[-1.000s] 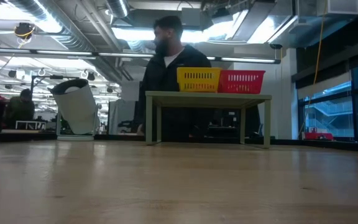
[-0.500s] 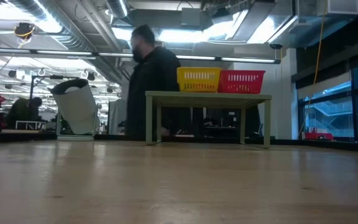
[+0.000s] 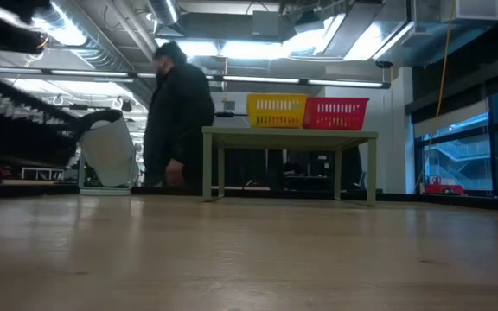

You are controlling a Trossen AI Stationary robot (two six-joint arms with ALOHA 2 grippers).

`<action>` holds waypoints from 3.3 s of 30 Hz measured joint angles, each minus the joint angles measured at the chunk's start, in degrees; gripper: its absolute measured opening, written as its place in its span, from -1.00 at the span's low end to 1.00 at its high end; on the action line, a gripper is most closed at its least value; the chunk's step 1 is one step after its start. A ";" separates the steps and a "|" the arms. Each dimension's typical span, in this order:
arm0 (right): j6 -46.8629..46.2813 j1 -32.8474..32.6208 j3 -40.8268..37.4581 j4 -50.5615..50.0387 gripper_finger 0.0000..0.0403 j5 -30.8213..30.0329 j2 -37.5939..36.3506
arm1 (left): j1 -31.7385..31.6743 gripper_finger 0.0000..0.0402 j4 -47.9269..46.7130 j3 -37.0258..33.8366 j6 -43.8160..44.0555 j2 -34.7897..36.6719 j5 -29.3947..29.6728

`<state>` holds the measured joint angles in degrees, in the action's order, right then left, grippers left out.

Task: Pick & Place Office Desk Supplies
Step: Put the black bin on the shelf

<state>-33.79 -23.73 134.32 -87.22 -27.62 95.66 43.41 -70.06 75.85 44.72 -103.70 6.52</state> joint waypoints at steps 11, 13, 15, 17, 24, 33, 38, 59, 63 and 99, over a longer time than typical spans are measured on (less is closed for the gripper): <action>-0.95 -0.02 0.00 -0.31 -0.18 0.20 0.00 | -9.95 -0.99 -6.04 4.54 -11.68 0.83 3.99; -3.23 -0.14 0.00 -1.04 -0.18 -0.57 -0.06 | -11.98 -0.99 -5.95 4.95 -13.14 2.27 4.83; -5.18 -1.27 0.00 -2.14 -0.18 -2.70 -0.52 | -14.16 -0.99 -6.19 5.27 -14.27 4.06 6.10; -6.43 -2.70 0.00 -2.80 -0.18 -4.84 -1.13 | -16.51 -0.99 -6.38 5.65 -15.23 6.17 7.82; -10.19 -8.13 0.02 -2.80 -0.18 -9.98 -3.07 | -26.42 -0.99 -8.18 5.93 -23.13 13.24 9.88; -11.13 -11.26 0.02 -2.80 -0.18 -11.61 -3.32 | -40.97 -0.99 -7.76 10.61 -42.32 14.47 10.68; -11.18 -11.29 0.02 -2.80 -0.18 -11.69 -3.47 | -47.88 -0.99 -6.09 12.29 -50.82 14.52 10.64; -9.14 -11.21 0.02 -2.79 -0.18 -13.55 -4.94 | -58.54 -0.99 2.95 20.58 -66.29 4.01 7.81; -10.83 -11.21 0.02 -2.74 -0.18 -14.19 -4.94 | -59.78 -0.99 2.31 22.87 -67.57 1.47 6.24; -13.76 -11.21 0.02 -1.50 -0.18 -16.28 -4.92 | -59.16 -0.99 3.11 25.32 -68.00 -1.40 4.37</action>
<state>-47.55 -34.94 134.34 -88.72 -43.90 90.74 -15.75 -66.95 101.16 -23.28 -105.10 10.90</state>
